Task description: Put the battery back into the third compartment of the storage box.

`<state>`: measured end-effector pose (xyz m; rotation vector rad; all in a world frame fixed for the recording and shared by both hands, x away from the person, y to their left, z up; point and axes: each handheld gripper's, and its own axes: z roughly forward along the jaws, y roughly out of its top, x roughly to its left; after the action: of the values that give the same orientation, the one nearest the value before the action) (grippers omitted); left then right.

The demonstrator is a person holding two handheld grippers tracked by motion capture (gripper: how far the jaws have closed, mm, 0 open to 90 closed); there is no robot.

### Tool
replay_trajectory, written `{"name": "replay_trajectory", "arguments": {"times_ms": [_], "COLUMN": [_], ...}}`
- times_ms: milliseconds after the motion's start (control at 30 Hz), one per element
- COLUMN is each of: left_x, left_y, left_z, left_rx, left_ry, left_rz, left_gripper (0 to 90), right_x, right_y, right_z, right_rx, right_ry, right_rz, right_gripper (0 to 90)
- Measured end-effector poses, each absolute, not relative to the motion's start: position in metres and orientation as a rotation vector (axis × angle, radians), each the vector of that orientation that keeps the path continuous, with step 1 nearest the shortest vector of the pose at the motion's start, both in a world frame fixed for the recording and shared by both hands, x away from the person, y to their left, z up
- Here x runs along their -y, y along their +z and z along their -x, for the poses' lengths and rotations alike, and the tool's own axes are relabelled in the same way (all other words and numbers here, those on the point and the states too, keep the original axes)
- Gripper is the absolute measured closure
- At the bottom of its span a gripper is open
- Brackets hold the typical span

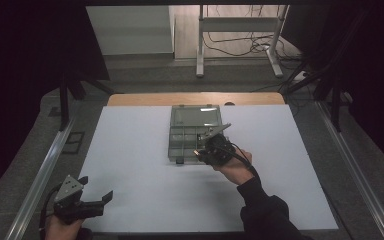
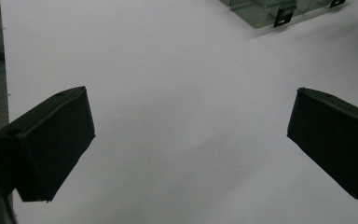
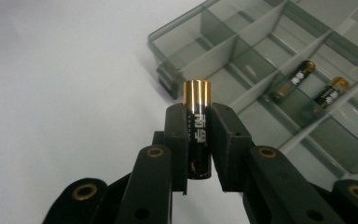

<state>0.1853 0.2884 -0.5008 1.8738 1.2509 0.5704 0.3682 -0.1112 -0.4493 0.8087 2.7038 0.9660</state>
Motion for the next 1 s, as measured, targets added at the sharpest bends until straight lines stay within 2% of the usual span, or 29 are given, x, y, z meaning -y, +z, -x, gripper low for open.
{"name": "replay_trajectory", "arguments": {"times_ms": [1000], "left_x": [-0.289], "left_y": [-0.501], "left_z": [-0.185], "left_rx": [-1.249], "left_ry": [0.57], "left_rz": [-1.873], "left_gripper": [1.0], "right_x": [0.112], "right_y": [-0.438], "right_z": [-0.431], "right_rx": [-2.569], "right_ry": [0.923], "right_rz": [-0.987], "right_gripper": [76.9]}}
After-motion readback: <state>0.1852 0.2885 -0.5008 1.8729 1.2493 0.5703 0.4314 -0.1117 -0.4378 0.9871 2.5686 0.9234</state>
